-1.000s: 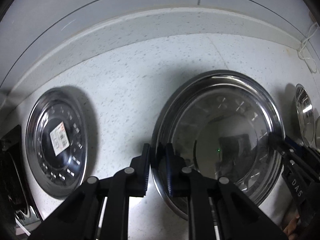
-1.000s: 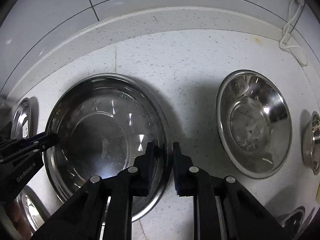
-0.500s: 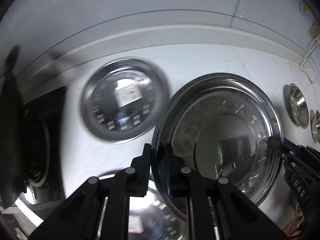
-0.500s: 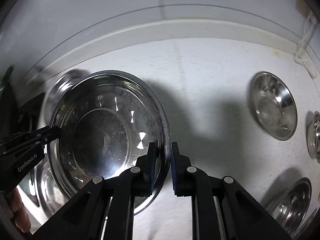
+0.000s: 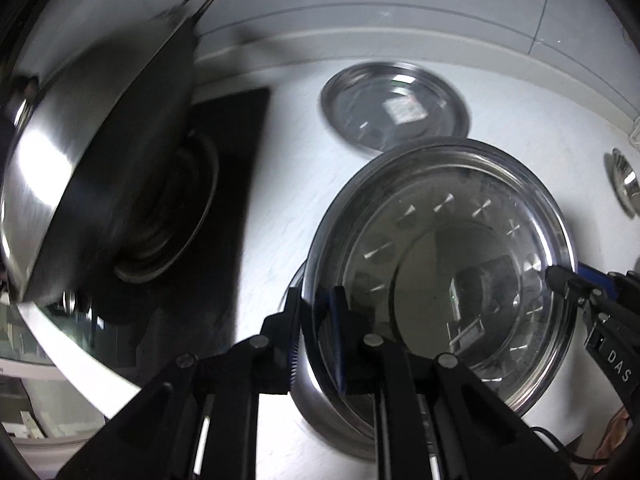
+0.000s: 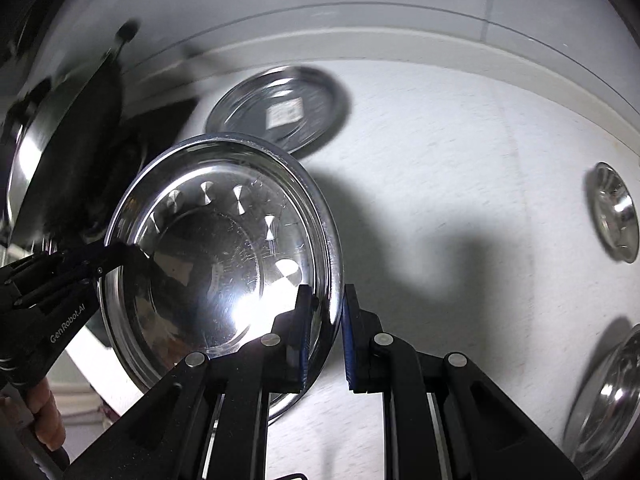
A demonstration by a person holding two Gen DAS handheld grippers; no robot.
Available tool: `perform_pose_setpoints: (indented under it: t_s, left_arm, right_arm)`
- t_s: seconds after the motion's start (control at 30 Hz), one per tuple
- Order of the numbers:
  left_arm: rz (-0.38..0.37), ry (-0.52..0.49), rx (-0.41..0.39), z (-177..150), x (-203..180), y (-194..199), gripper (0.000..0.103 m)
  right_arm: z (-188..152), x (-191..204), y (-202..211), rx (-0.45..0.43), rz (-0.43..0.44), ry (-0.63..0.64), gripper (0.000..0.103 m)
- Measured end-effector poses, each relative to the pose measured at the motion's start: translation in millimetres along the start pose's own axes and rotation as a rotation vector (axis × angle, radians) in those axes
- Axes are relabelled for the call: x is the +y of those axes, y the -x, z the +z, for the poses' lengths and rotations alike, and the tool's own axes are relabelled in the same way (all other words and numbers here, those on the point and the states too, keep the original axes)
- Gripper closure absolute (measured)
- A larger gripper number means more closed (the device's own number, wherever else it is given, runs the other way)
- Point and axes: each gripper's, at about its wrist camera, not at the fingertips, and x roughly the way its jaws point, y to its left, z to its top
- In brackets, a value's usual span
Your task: Organize plates and bowls
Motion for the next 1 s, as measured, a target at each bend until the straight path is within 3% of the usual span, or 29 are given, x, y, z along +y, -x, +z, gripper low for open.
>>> perform_pose_setpoints:
  t_s: [0.17,0.37,0.67,0.93,0.97,1.0]
  left_arm:
    - [0.012,0.016,0.035,-30,16,-8,0.090]
    - [0.007,0.020,0.064,-39,21,-25,0.090]
    - [0.016,-0.030,0.061,-38,2,-38,0.092]
    - [0.004,-0.004,0.049,-31,3,-29,0.092]
    - [-0.003,0.002,0.045,-26,4,-25,0.092]
    - [-0.010,0.006,0.043,-22,6,-23,0.092]
  right_arm:
    - [-16,25,-17,0.047,0.003,0.039,0.090]
    - [-22,33,-34,0.081,-0.009,0.053,0.090]
    - [-29,36,-47,0.097,-0.013,0.073,0.091]
    - [-27,36,-40,0.072,-0.033,0.084,0.090]
    - [-26,36,-38,0.064,-0.036,0.080,0.087]
    - [-25,34,-32,0.045,-0.043,0.070,0.073]
